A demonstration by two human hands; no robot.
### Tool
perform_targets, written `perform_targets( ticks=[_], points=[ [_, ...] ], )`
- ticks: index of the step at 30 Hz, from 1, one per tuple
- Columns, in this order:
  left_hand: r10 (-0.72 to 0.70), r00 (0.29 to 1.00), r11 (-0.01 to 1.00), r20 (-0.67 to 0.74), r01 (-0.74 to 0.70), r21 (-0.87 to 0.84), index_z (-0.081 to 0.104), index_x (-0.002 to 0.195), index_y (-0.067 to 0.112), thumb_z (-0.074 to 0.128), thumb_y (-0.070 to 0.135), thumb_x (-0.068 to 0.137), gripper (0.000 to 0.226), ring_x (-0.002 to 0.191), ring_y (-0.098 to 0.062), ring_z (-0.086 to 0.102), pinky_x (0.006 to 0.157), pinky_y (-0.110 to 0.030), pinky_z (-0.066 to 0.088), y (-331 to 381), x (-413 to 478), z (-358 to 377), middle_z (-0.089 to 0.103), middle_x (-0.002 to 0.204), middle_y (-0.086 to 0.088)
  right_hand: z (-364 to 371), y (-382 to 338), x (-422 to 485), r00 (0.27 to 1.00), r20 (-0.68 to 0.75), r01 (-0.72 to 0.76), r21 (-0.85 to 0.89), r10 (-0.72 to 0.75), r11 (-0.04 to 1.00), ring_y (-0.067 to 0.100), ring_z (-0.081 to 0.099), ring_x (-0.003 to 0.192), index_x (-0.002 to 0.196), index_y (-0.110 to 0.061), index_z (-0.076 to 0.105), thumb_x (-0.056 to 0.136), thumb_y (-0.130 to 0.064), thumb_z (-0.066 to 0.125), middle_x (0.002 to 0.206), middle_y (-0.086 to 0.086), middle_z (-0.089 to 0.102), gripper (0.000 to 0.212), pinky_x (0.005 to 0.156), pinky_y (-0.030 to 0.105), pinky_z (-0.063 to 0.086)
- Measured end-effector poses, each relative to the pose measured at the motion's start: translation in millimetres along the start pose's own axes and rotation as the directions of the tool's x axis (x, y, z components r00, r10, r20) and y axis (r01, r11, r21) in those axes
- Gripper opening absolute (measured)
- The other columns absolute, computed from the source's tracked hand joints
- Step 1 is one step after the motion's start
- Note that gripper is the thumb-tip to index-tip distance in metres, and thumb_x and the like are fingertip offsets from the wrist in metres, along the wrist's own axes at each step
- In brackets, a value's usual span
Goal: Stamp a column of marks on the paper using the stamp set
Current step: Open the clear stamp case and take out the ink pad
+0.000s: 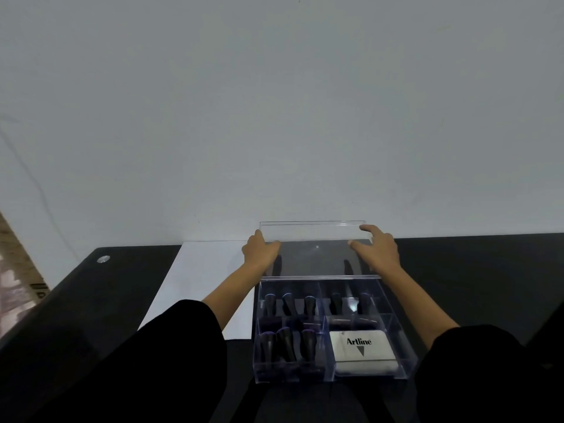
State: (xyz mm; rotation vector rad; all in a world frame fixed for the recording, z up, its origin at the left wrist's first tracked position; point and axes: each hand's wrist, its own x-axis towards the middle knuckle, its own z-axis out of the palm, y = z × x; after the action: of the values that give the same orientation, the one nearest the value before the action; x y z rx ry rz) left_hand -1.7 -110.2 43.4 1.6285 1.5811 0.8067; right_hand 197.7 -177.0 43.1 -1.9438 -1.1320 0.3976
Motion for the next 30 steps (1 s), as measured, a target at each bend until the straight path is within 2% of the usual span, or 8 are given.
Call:
perform_targets(
  ticks=[3,6,10,12,16,22,27,30],
  points=[
    [-0.046,0.999,0.999,0.01,0.046,0.015,0.042,0.129,0.006,0.045,0.02,0.094,0.038,0.127,-0.033,0.03,0.087,-0.032,0.031,-3,16,9,0.046,0.133,-0.014,10,7,18,1.0,-0.012,-0.017,0.051,0.018,0.999,0.031,0.05,0.12,0.133,-0.015,0.047,0.089,-0.024,0.06,0.138,0.017,0.045,0.047,0.09,0.033,0.043],
    [-0.069,0.997,0.998,0.023,0.069,0.008,0.044,0.126,0.007,0.046,0.02,0.094,0.035,0.126,-0.034,0.029,0.082,-0.031,0.028,-8,31,18,0.047,0.132,-0.014,22,14,33,0.999,-0.012,-0.031,0.071,0.032,0.997,0.031,0.052,0.118,0.133,-0.013,0.048,0.089,-0.022,0.059,0.137,0.016,0.047,0.046,0.092,0.036,0.044],
    [-0.069,0.997,0.998,0.026,0.069,0.008,0.05,0.116,0.009,0.049,0.02,0.092,0.026,0.122,-0.033,0.038,0.098,-0.035,0.032,-15,52,23,0.052,0.127,-0.016,36,22,49,0.998,0.006,-0.065,0.118,0.065,0.991,0.03,0.049,0.122,0.132,-0.013,0.049,0.09,-0.019,0.058,0.137,0.015,0.047,0.044,0.094,0.036,0.043],
    [-0.062,0.998,0.998,0.024,0.062,0.003,0.05,0.12,0.008,0.05,0.02,0.092,0.031,0.12,-0.033,0.042,0.103,-0.036,0.031,-18,58,26,0.053,0.127,-0.016,42,27,56,0.997,0.023,-0.07,0.128,0.068,0.989,0.029,0.045,0.127,0.132,-0.014,0.05,0.09,-0.019,0.058,0.139,0.015,0.047,0.043,0.097,0.035,0.04],
    [-0.096,0.993,0.995,0.062,0.095,0.021,0.046,0.127,0.006,0.051,0.022,0.092,0.039,0.122,-0.033,0.04,0.101,-0.035,0.031,-27,67,33,0.051,0.129,-0.015,54,36,63,0.996,0.046,-0.078,0.099,0.074,0.992,0.028,0.043,0.128,0.13,-0.015,0.052,0.088,-0.02,0.06,0.141,0.012,0.044,0.043,0.1,0.034,0.038],
    [-0.122,0.983,0.992,0.139,0.115,0.061,0.024,0.146,0.007,0.05,0.025,0.093,0.061,0.136,-0.033,0.025,0.109,-0.035,0.024,-36,69,41,0.032,0.149,-0.014,63,49,69,0.99,0.091,-0.11,0.046,0.106,0.993,0.028,0.044,0.128,0.127,-0.016,0.055,0.086,-0.019,0.063,0.142,0.012,0.043,0.042,0.101,0.032,0.037],
    [-0.138,0.971,0.984,0.197,0.112,0.135,0.022,0.147,0.007,0.049,0.03,0.094,0.064,0.137,-0.033,0.023,0.108,-0.034,0.023,-38,70,45,0.029,0.151,-0.013,66,56,73,0.977,0.157,-0.141,-0.007,0.141,0.99,0.03,0.036,0.133,0.13,-0.018,0.051,0.086,-0.022,0.062,0.147,0.012,0.035,0.046,0.106,0.038,0.034],
    [-0.142,0.966,0.978,0.216,0.102,0.184,0.022,0.146,0.006,0.047,0.031,0.095,0.062,0.138,-0.033,0.024,0.109,-0.035,0.023,-38,68,48,0.029,0.15,-0.013,67,60,75,0.972,0.176,-0.156,-0.028,0.158,0.987,0.032,0.037,0.132,0.133,-0.018,0.049,0.086,-0.024,0.062,0.149,0.013,0.031,0.049,0.106,0.039,0.034]
  ],
)
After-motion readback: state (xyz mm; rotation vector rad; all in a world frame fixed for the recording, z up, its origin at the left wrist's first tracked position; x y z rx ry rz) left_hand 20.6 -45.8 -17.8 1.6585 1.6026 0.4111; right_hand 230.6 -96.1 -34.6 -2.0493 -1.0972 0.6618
